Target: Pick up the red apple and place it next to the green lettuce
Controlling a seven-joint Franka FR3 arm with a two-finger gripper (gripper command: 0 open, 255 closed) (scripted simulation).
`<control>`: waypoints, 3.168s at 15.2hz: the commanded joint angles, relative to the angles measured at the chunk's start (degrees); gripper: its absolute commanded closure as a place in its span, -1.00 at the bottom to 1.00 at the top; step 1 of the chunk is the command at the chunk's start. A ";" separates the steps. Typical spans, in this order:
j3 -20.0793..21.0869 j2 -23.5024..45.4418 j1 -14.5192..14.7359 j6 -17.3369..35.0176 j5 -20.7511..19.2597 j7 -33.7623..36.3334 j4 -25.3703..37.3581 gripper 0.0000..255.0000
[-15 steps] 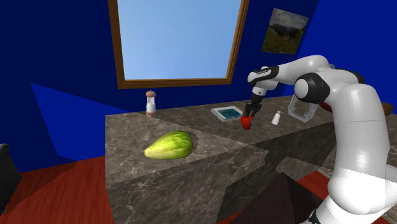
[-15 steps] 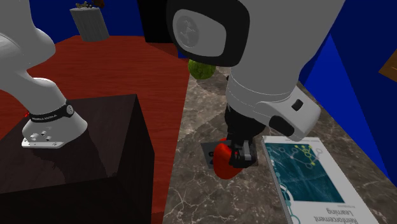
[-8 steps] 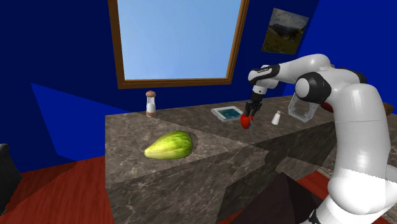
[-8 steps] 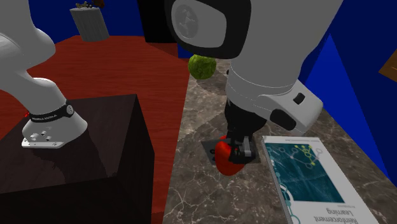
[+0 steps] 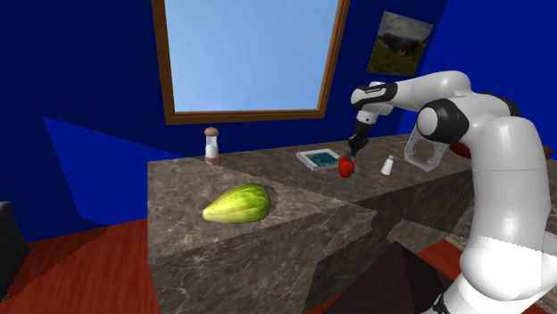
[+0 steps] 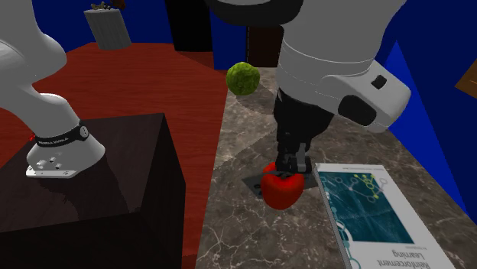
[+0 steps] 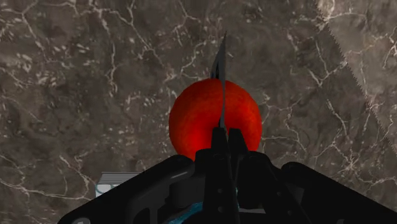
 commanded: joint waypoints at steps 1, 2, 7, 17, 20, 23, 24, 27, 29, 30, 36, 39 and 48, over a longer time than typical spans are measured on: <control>-0.08 -0.29 -0.07 -1.53 -0.17 0.28 1.26 1.00; -0.11 -0.43 -0.11 -2.21 -0.24 0.40 1.81 1.00; -0.26 -0.94 -0.35 -5.72 -0.54 0.96 4.90 1.00; -0.37 -0.74 -1.26 -13.44 -0.71 2.05 12.97 1.00; -0.35 -0.28 -1.69 -16.01 -0.62 2.39 16.05 1.00; -0.30 0.44 -2.22 -18.76 -0.45 2.75 19.56 1.00; -0.27 0.74 -2.43 -19.72 -0.38 2.88 20.84 1.00; -0.15 1.92 -3.16 -22.80 -0.07 3.30 25.16 1.00; -0.05 2.74 -3.64 -24.59 0.15 3.56 27.81 1.00; 0.02 1.26 -2.22 -23.51 -0.21 4.50 25.39 1.00; 1.13 -4.81 5.11 -19.03 -1.84 10.90 15.81 1.00; 1.95 -6.59 8.26 -17.57 -2.39 14.35 13.12 1.00; 5.00 -8.09 16.49 -15.19 -3.33 24.97 10.90 1.00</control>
